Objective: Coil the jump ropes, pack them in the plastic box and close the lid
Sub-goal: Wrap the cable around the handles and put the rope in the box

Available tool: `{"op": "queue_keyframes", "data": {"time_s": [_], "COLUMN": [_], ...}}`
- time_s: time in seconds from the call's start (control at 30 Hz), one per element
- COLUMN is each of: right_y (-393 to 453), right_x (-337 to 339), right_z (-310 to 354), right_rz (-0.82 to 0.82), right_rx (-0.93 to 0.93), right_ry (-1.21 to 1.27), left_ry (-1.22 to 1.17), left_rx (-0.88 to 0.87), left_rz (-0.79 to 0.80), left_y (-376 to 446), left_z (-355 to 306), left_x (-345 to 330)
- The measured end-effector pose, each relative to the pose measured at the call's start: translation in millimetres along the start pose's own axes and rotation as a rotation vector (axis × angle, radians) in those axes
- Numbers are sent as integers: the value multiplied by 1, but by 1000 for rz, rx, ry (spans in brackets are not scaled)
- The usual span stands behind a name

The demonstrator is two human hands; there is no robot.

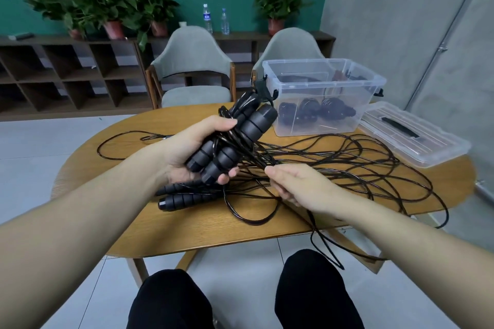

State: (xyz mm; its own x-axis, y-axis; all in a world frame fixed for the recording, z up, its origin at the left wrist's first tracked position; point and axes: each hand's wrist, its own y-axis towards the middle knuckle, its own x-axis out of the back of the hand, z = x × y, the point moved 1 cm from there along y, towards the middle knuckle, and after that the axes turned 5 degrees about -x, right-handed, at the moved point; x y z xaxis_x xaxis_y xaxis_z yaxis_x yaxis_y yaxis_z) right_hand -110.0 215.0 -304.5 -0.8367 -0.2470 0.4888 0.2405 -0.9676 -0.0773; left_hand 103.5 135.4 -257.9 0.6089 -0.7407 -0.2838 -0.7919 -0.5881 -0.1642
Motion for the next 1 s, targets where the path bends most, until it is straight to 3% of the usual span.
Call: {"op": "queue_keyframes", "data": {"time_s": [0.13, 0.37, 0.57, 0.7, 0.9, 1.0], "right_y": [2, 17, 32, 32, 35, 34], "right_x": [24, 35, 32, 32, 32, 28], "right_z": [9, 27, 43, 51, 58, 55], "right_rz": [64, 215, 274, 311, 190, 144], "right_rx": [-43, 24, -3, -115, -195, -191], "right_ry": [-165, -438, -605, -482, -351, -236], "left_ry": [182, 555, 1090, 1429, 1942, 1996], "left_rx": [55, 174, 446, 557, 397, 219], "left_rz": [235, 394, 329, 253, 13, -177], "left_y": [-14, -16, -6, 0, 11, 10], "left_z": [-3, -20, -39, -38, -40, -41], "left_x": [-1, -12, -23, -30, -27, -18]}}
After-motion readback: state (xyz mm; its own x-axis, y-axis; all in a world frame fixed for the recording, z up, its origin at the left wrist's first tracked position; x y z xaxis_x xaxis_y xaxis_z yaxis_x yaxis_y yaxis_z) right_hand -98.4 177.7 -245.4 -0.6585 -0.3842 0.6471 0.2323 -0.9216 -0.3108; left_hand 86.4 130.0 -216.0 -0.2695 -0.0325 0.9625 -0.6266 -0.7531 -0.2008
